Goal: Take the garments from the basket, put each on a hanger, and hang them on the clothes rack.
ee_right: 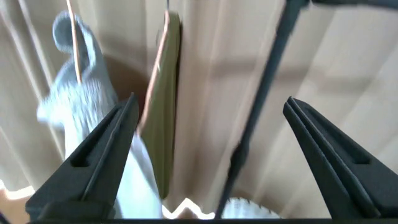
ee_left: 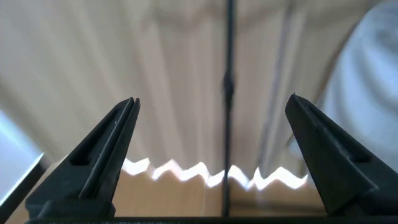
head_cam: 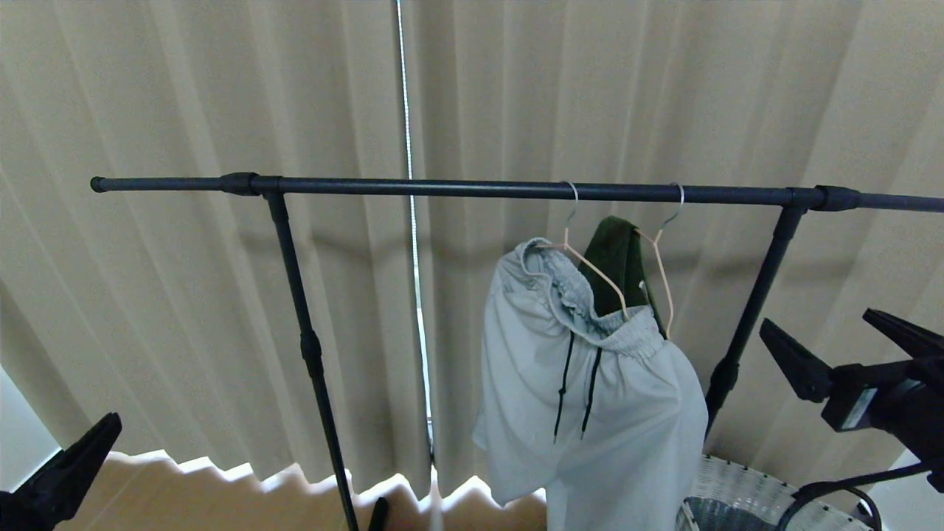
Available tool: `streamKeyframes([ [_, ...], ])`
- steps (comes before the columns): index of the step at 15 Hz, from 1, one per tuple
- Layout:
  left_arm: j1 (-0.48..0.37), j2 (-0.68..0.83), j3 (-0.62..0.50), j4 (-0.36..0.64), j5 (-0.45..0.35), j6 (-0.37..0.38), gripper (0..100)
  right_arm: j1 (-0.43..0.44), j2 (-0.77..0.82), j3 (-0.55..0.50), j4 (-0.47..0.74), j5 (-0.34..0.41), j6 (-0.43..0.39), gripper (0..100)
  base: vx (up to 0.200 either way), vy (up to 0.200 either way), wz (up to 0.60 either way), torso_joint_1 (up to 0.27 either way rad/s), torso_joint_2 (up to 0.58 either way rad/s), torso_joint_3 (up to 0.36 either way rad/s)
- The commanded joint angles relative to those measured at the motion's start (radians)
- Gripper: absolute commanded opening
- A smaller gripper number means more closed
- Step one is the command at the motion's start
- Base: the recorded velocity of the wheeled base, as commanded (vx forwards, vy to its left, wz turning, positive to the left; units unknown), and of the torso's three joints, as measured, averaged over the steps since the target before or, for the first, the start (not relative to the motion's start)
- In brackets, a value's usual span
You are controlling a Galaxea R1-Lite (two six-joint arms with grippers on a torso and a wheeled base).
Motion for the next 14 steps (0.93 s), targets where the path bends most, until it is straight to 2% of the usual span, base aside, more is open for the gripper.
streamKeyframes([
  [1, 0.067, -0.163, 0.033, 0.084, 0.002, 0.0, 100, -0.003, -0.081, 0.072, 0.004, -0.001, -0.006, 100, 0.0, 0.0, 0.0, 0.0, 0.0, 0.0],
  [4, 0.083, -0.371, 0.03, 0.285, 0.001, -0.02, 100, -0.046, -0.143, 0.073, 0.092, -0.004, -0.028, 100, 0.0, 0.0, 0.0, 0.0, 0.0, 0.0],
  [5, 0.084, -0.383, 0.029, 0.301, 0.001, -0.02, 100, -0.047, -0.152, 0.073, 0.096, -0.004, -0.031, 100, 0.0, 0.0, 0.0, 0.0, 0.0, 0.0],
  [6, 0.083, -0.457, 0.02, 0.397, -0.002, -0.018, 100, -0.052, -0.235, 0.073, 0.162, -0.002, -0.084, 100, 0.0, 0.0, 0.0, 0.0, 0.0, 0.0],
  [8, 0.083, -0.502, 0.026, 0.434, -0.004, -0.018, 100, -0.052, -0.297, 0.072, 0.23, -0.001, -0.121, 100, 0.0, 0.0, 0.0, 0.0, 0.0, 0.0],
  [9, 0.084, -0.572, 0.041, 0.477, 0.001, -0.018, 100, -0.052, -0.359, 0.061, 0.317, 0.009, -0.149, 100, 0.0, 0.0, 0.0, 0.0, 0.0, 0.0],
  [11, 0.084, -0.646, 0.046, 0.538, 0.002, -0.018, 100, -0.052, -0.419, 0.056, 0.388, 0.039, -0.172, 100, 0.0, 0.0, 0.0, 0.0, 0.0, 0.0],
  [12, 0.086, -0.706, 0.041, 0.607, 0.002, -0.017, 100, -0.052, -0.466, 0.052, 0.458, 0.045, -0.19, 100, 0.0, 0.0, 0.0, 0.0, 0.0, 0.0],
  [13, 0.086, -0.713, 0.043, 0.615, 0.004, -0.017, 100, -0.052, -0.474, 0.052, 0.472, 0.047, -0.192, 100, 0.0, 0.0, 0.0, 0.0, 0.0, 0.0],
  [14, 0.084, -0.724, 0.05, 0.632, 0.033, -0.027, 100, -0.052, -0.517, 0.033, 0.569, 0.047, -0.192, 100, 0.0, 0.0, 0.0, 0.0, 0.0, 0.0],
])
